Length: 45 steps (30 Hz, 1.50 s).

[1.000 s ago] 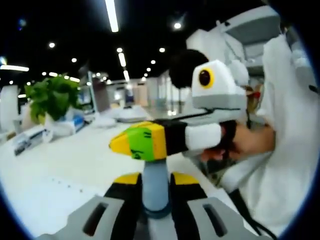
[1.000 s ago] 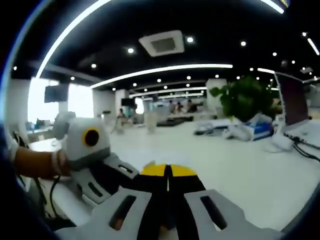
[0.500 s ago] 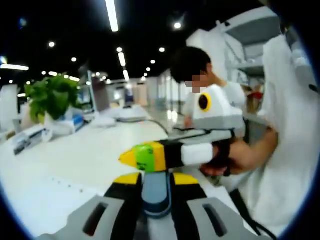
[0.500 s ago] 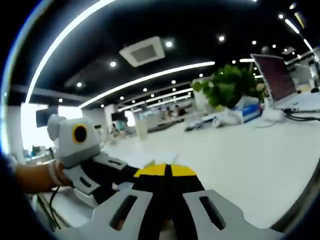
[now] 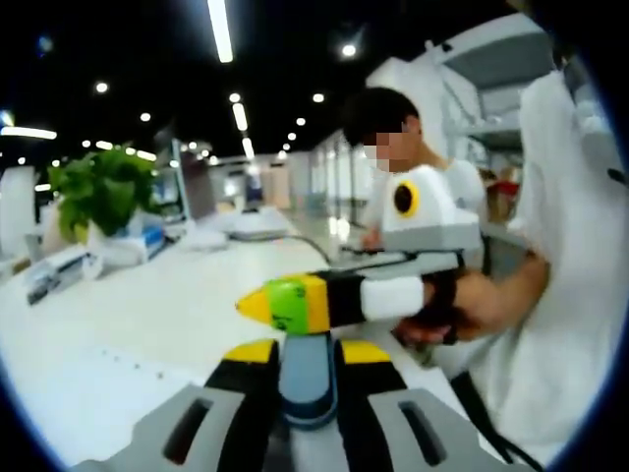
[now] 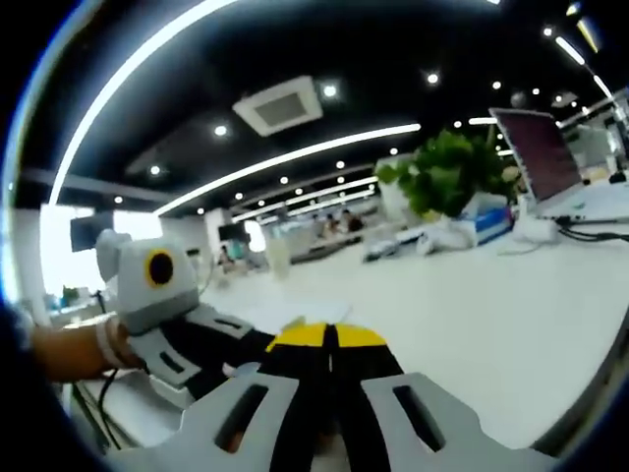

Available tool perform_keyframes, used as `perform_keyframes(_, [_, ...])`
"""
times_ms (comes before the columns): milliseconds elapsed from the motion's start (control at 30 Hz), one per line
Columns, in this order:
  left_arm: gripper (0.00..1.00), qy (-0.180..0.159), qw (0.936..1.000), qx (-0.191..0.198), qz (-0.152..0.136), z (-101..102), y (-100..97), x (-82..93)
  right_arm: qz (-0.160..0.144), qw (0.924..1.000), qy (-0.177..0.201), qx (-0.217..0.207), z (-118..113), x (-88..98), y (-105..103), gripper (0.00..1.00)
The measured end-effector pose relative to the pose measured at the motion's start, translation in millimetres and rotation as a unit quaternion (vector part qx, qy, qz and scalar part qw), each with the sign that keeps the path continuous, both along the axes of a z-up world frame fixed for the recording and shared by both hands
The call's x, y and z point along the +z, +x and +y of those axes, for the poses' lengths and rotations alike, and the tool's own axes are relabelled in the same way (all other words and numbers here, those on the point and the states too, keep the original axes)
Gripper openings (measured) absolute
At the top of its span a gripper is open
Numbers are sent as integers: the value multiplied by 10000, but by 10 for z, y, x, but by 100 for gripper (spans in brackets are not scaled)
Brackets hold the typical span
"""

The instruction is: Pick up the paper insert the paper into the punch align the paper edges press the punch to punch holes

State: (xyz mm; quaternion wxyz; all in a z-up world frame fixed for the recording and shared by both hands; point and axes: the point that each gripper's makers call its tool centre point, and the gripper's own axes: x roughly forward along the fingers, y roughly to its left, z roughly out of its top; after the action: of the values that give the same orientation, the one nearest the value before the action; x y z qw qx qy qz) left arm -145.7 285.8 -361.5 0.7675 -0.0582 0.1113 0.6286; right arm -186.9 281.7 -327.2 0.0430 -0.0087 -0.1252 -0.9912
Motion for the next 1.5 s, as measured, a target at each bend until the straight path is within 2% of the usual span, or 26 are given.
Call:
perform_keyframes(167, [25, 5, 10000, -9, 16, -2, 2, 2, 142, 9992, 351, 84, -111, 199, -16, 3])
perform_keyframes(267, [25, 5, 10000, -9, 1, -4, 3, 1, 278, 9984, 393, 293, -184, 295, -9, 4])
perform_keyframes(333, [25, 9, 10000, 3, -5, -5, 3, 3, 497, 9966, 502, 432, -240, 405, 25, 4])
perform_keyframes(467, [25, 19, 10000, 8, -5, -8, 7, 6, 690, 9938, 733, 468, -262, 534, 88, 4])
perform_keyframes(700, [27, 47, 10000, 24, -12, -11, 12, 17, 668, 9939, 746, 452, -221, 548, 119, 5])
perform_keyframes(867, [31, 83, 10000, 29, -36, -16, 18, 35, 608, 9937, 833, 429, -208, 513, 130, 9])
perform_keyframes(933, [31, 122, 9999, 25, -39, -18, 22, 53, 628, 9934, 848, 438, -205, 528, 140, 9])
perform_keyframes(1067, [37, 178, 9998, 52, -73, -18, 8, 81, 735, 9922, 917, 414, -200, 586, 152, 17])
perform_keyframes(1500, [43, 298, 9995, 58, -108, -13, -5, 137, 753, 9913, 961, 483, -212, 636, 178, 21])
